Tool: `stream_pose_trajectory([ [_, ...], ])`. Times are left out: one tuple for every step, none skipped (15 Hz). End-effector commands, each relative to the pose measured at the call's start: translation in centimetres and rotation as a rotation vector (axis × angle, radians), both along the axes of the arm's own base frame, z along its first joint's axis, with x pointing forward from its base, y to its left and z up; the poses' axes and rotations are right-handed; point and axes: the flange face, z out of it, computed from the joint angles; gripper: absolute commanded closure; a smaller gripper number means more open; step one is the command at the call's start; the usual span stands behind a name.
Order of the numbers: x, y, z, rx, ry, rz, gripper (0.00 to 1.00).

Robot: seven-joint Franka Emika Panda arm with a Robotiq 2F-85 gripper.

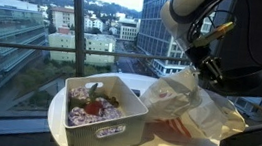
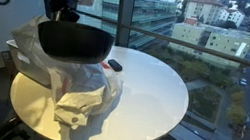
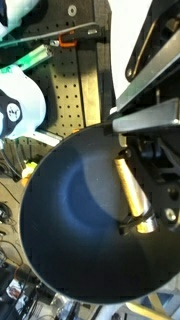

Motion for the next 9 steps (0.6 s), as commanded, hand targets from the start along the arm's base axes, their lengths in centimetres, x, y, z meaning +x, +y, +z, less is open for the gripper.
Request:
stream_pose_trajectory([
  [1.0,0.3,3.9,-0.087,-0.096,0.031,0.99],
  [1.6,0.4,4.8,-0.105,-0.132,0.049,0.99],
  [2.4,0.5,6.0,-0.124,-0.176,0.073,0.99],
  [3.1,0.5,7.1,-0.137,-0.216,0.091,0.99],
  [4.0,0.5,8.5,-0.136,-0.272,0.101,0.99],
  [4.9,0.5,9.6,-0.129,-0.321,0.108,0.99],
  [5.8,0.8,10.6,-0.093,-0.379,0.109,0.99],
  [6.7,1.1,11.5,-0.060,-0.428,0.112,0.99],
  [7.5,1.7,12.4,-0.026,-0.478,0.128,0.99],
])
